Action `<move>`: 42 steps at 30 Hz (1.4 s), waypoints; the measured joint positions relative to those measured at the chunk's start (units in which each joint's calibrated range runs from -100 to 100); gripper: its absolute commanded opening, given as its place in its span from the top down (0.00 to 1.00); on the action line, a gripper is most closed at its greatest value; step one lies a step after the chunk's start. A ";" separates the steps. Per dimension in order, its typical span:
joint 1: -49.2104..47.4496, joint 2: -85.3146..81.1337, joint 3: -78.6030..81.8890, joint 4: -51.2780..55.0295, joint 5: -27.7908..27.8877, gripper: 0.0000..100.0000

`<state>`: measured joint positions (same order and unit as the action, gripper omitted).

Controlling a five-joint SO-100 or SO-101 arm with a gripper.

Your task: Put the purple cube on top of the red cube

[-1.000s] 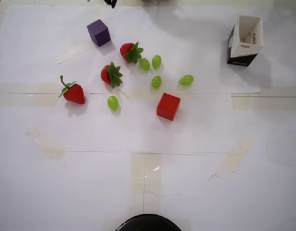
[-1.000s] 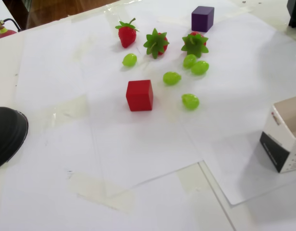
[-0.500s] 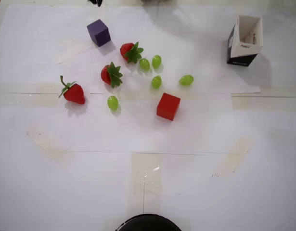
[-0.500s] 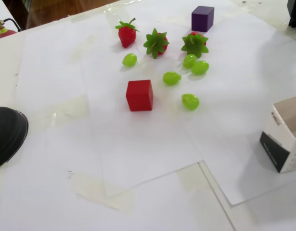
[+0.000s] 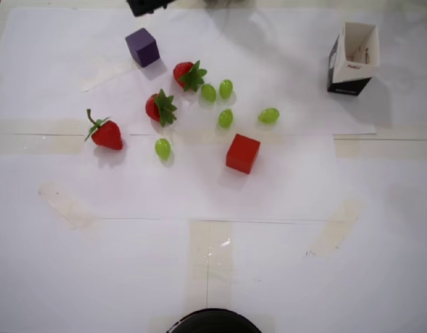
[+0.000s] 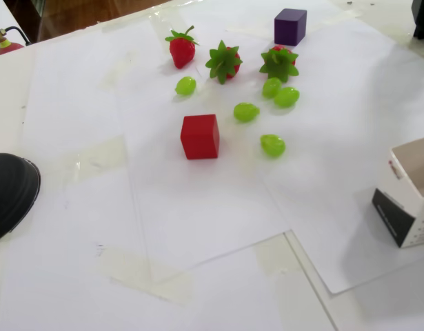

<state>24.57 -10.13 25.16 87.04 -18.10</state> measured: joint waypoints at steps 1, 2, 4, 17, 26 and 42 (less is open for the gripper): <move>0.00 0.64 0.00 0.24 -0.15 0.85; 0.00 0.82 0.00 0.40 -0.15 0.84; 0.00 0.91 0.00 0.40 -0.15 0.82; -0.82 0.91 1.36 -7.98 5.96 0.87; -1.42 0.27 9.14 -15.73 7.77 0.72; 1.72 -2.00 11.76 -15.18 8.64 0.63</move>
<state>26.29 -12.13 36.92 71.86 -9.45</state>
